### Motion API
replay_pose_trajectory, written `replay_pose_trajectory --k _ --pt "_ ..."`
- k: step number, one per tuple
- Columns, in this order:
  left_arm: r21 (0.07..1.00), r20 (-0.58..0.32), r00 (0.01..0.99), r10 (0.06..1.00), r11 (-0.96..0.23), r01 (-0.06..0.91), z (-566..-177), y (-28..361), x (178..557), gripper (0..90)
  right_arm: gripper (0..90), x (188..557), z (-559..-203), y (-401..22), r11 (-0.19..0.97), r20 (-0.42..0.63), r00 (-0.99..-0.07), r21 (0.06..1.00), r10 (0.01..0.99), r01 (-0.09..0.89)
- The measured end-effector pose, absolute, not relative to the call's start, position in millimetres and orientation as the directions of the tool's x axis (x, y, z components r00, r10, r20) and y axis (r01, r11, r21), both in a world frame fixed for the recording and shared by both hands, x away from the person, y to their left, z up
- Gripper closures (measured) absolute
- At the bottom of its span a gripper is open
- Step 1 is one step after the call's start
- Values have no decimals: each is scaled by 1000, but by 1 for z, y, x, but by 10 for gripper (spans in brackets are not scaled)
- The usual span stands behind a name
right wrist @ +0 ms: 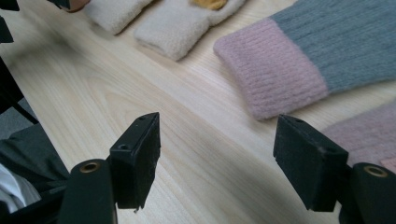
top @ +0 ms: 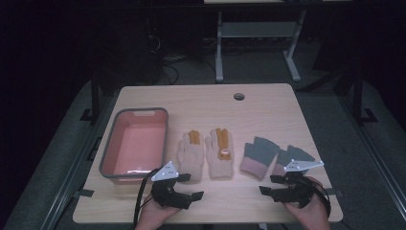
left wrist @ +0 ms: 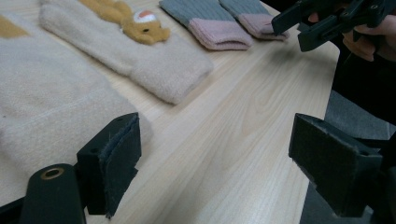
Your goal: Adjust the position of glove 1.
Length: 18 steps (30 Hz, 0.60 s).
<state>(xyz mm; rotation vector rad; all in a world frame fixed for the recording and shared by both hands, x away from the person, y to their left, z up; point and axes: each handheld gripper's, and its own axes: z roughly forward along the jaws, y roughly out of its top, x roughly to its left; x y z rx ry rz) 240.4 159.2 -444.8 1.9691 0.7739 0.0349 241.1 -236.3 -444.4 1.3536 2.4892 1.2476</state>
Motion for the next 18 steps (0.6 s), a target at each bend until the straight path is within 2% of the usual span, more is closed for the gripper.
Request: replay_pose_trajectory --k 18 --pt "807 -289 793 536 -309 503 -443 164 240 170 288 256 -429 -215 363 307 -670 653 676 665"
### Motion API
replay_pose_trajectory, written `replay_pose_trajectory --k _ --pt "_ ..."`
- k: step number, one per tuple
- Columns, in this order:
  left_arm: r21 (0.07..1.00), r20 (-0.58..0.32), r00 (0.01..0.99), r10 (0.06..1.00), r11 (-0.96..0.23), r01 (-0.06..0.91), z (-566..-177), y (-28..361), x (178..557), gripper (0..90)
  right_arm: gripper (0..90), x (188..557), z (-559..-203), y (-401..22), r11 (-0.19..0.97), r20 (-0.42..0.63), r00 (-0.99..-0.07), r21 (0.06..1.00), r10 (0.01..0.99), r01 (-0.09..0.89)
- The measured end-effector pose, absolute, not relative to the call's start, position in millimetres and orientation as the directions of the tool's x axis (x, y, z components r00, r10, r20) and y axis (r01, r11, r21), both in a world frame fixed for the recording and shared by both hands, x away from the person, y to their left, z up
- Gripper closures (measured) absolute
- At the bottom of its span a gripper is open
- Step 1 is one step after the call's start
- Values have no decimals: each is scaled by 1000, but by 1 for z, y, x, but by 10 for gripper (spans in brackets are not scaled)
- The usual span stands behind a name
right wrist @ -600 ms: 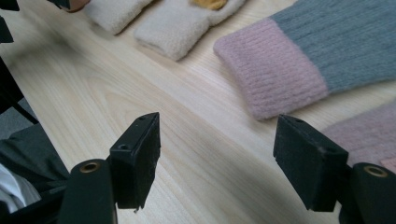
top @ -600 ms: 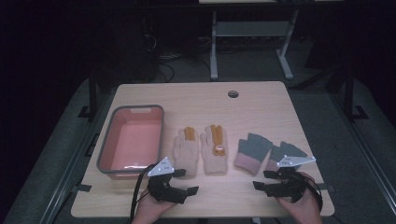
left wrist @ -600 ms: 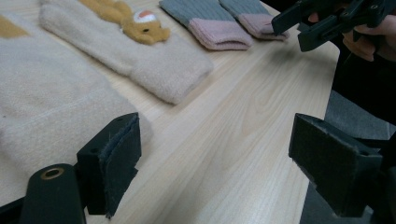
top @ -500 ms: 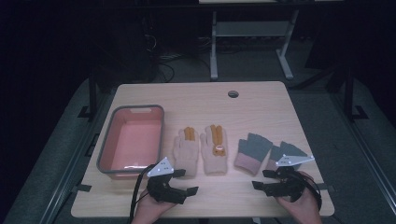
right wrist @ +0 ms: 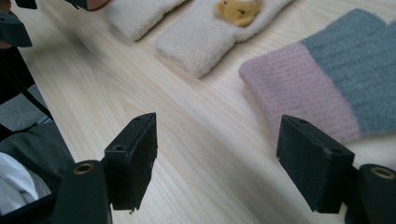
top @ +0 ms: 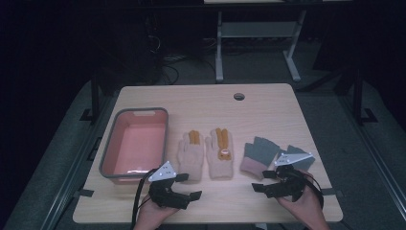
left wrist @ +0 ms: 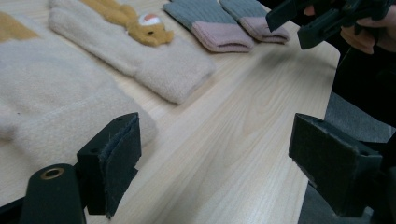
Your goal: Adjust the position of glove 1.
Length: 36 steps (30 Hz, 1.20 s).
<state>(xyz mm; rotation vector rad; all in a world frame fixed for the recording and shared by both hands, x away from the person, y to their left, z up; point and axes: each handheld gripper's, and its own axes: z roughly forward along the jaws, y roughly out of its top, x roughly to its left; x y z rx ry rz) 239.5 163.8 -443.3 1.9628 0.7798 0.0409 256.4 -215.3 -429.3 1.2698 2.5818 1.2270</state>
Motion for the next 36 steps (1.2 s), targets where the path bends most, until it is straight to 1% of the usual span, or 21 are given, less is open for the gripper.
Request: replay_pose_trajectory --k 21,30,31,32,36 --pt "802 -289 792 537 -316 507 -445 162 238 169 290 290 -411 -187 443 280 -717 628 638 640" --pt "803 -279 796 538 -323 500 -445 162 236 170 308 308 -407 -171 475 278 -733 610 621 634" --pt "804 -267 803 533 -336 490 -445 162 237 169 308 310 -406 -170 482 277 -734 604 620 635" --pt "802 -271 800 535 -334 495 -445 162 236 169 308 313 -405 -166 499 258 -742 601 618 624" --pt "806 -270 801 535 -330 492 -445 161 236 169 310 322 -401 -157 520 246 -755 595 608 613"
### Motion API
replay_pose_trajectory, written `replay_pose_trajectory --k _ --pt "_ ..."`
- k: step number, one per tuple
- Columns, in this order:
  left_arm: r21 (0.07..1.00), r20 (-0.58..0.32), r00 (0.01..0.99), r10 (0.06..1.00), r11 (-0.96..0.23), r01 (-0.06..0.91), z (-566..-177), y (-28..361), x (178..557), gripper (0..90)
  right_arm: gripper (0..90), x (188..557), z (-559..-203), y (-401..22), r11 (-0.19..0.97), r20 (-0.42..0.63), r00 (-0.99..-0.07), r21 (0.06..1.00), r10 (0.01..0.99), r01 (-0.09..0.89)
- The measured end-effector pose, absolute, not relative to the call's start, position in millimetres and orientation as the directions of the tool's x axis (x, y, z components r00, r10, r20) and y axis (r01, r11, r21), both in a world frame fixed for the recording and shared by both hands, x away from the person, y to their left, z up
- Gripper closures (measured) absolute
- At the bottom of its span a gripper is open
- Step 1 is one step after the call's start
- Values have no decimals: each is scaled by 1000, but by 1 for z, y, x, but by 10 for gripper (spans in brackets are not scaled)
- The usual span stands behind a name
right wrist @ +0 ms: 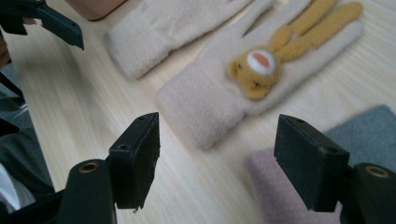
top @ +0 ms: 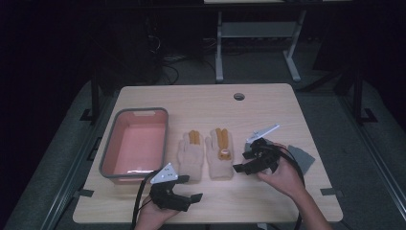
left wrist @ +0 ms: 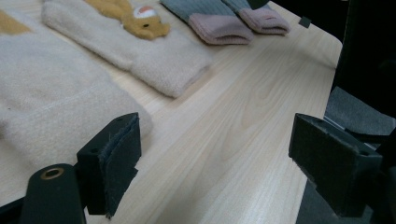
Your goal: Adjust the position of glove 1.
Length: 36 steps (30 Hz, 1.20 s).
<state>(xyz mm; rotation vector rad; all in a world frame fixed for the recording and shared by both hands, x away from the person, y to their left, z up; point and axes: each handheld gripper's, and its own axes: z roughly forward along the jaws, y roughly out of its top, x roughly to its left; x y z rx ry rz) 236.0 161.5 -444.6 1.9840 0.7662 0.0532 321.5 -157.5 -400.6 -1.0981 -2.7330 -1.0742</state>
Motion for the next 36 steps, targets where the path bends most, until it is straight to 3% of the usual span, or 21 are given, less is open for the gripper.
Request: replay_pose_trajectory --k 17,36 --pt "803 -267 806 528 -340 489 -444 160 233 169 328 356 -395 -122 580 223 -782 560 582 591" --pt "806 -273 804 528 -331 491 -443 160 232 170 405 389 -427 -91 655 161 -780 456 605 602"
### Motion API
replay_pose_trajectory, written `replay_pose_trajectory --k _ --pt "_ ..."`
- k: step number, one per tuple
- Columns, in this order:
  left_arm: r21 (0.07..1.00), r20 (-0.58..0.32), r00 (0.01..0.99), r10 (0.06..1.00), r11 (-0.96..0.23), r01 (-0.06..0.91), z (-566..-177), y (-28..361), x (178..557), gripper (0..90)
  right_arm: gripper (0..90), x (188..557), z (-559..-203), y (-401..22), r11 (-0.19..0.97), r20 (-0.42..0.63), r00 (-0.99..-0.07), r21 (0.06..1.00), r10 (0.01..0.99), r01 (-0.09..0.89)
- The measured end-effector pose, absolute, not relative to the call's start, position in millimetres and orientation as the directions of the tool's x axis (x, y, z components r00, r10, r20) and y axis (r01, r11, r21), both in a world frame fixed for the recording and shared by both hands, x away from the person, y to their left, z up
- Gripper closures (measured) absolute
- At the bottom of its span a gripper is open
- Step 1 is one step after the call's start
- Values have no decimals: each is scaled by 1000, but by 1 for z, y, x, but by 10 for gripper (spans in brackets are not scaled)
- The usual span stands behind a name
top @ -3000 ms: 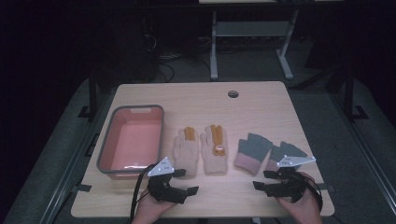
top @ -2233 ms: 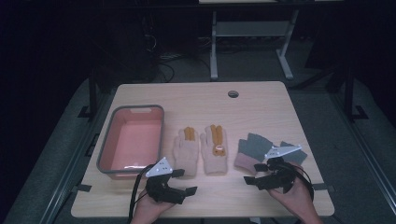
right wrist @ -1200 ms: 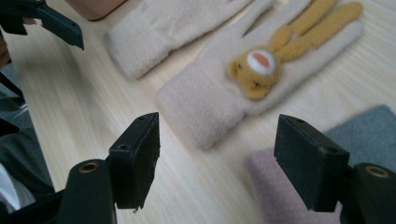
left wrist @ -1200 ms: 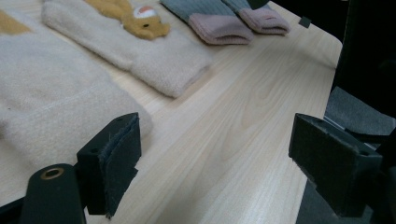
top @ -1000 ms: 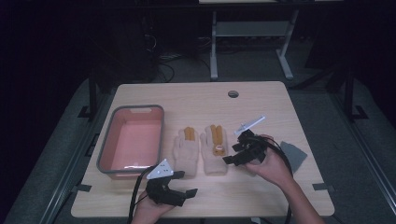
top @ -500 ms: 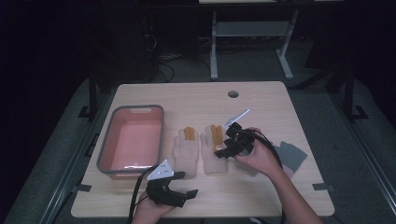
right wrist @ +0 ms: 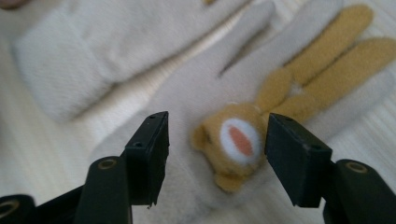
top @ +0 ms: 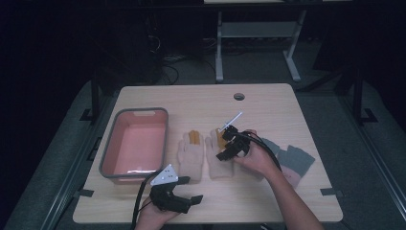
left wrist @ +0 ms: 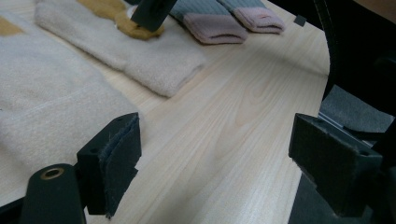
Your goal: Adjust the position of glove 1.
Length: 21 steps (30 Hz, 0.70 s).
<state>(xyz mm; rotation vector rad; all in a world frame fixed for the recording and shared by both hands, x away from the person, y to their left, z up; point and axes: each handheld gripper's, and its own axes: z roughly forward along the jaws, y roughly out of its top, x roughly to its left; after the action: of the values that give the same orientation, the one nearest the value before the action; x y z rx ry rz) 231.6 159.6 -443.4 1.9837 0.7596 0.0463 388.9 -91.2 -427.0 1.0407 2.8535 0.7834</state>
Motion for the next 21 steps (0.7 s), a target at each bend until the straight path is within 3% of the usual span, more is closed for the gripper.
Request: replay_pose_trajectory --k 7,21 --pt "804 -274 802 530 -331 494 -444 161 233 169 499 391 -438 -88 677 120 -772 412 624 610" --pt "803 -268 803 533 -337 491 -443 161 232 170 656 386 -436 -87 669 83 -760 419 645 614"
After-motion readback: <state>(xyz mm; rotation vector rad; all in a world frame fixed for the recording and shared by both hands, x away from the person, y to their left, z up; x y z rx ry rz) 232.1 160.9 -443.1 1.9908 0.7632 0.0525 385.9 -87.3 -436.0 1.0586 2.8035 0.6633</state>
